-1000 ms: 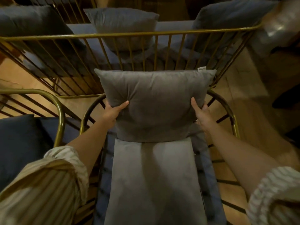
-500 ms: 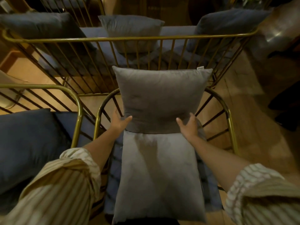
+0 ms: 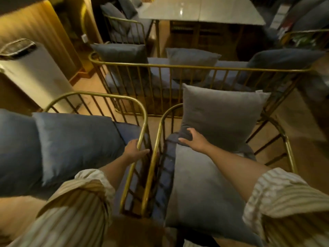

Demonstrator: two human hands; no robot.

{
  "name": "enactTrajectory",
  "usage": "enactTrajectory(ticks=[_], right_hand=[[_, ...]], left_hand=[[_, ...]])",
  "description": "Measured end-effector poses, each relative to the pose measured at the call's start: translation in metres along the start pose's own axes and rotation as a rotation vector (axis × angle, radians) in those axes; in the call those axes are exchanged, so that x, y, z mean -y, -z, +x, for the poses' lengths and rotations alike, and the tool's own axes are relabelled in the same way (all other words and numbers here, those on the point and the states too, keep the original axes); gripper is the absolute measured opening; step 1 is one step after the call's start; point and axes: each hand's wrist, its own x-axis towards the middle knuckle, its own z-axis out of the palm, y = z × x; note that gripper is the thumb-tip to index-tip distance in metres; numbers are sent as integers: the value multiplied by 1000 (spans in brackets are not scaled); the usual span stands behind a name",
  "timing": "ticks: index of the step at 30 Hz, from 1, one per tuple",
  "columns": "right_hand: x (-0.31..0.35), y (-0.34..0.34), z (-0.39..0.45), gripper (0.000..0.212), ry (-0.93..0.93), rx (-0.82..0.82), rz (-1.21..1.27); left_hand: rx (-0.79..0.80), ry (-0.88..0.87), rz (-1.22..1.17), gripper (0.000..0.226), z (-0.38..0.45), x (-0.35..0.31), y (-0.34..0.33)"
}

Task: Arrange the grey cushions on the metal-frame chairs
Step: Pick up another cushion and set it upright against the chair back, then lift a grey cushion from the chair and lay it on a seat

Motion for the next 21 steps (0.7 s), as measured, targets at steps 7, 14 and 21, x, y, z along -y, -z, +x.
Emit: enactTrajectory(ticks=[7, 14, 21], right_hand=[[124, -121, -10, 70, 40, -64, 40], [216, -239, -18, 72, 82, 17, 102], [252, -303, 5, 66, 36, 76, 109]], left_hand=[[-197, 18, 2, 67, -75, 106, 120], [-322, 161, -97, 77, -122, 223, 216], [-312, 227, -151, 72, -117, 284, 250]])
